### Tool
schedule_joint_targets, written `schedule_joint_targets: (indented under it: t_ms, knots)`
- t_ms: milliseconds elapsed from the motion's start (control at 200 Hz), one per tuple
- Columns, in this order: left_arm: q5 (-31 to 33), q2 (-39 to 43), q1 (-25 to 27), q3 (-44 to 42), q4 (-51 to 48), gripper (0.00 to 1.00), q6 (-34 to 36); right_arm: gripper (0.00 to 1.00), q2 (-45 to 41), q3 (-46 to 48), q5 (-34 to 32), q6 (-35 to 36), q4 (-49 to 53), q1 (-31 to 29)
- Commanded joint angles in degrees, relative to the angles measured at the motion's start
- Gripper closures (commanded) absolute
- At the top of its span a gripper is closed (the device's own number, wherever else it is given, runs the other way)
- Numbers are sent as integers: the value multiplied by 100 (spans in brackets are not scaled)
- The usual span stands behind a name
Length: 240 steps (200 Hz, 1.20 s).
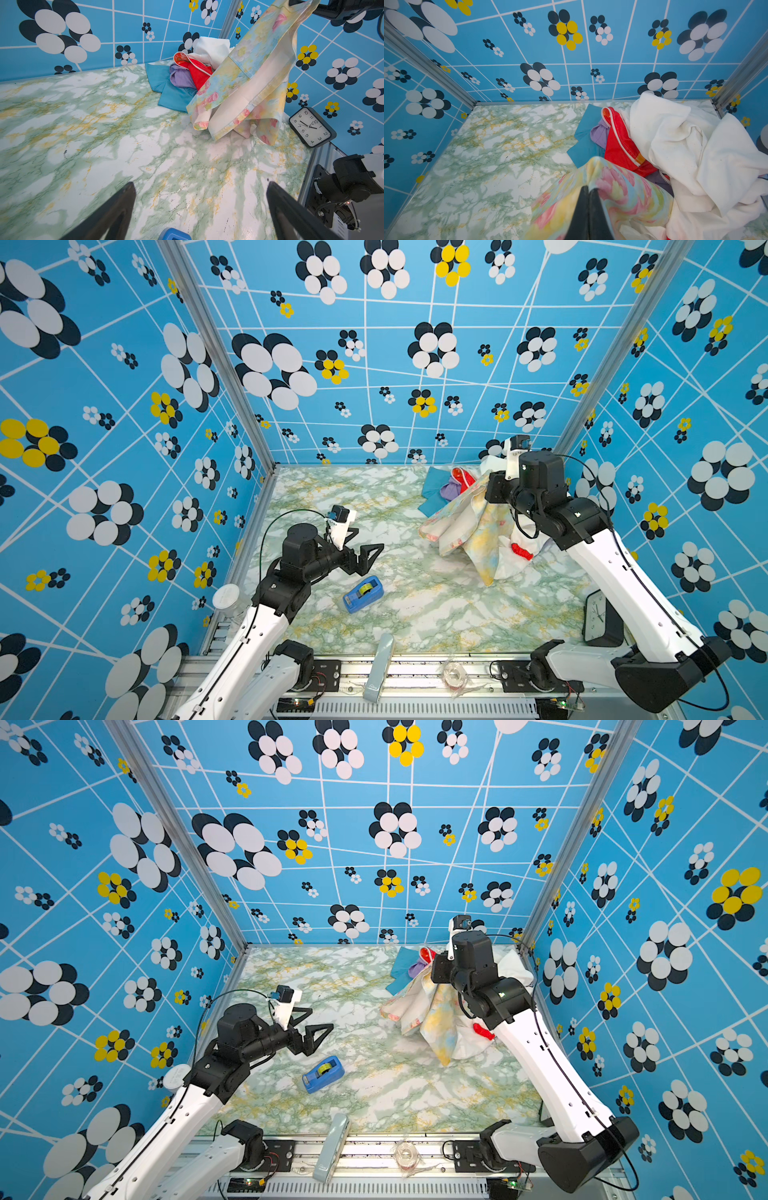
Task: Pick out a specific cloth from the pile
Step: 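Lift the floral cloth with the right gripper and pull it out of the pile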
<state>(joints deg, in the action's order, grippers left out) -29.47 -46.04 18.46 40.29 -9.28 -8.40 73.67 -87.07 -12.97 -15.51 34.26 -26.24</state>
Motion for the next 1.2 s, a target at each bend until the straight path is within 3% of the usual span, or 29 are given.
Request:
schedule_joint_targets:
  t_ms: [0, 710, 1195]
  knots:
    - [81, 119, 41, 55, -84, 1, -46, 100, 37, -329, 215, -41, -133, -80]
    - [377, 423, 38, 268, -450, 1, -21, 100, 969, -1859, 1522, -45, -802, -334]
    - [723, 927, 40, 245, -685, 1, -121, 100, 2611, -3525, 2071, 29, -936, -735]
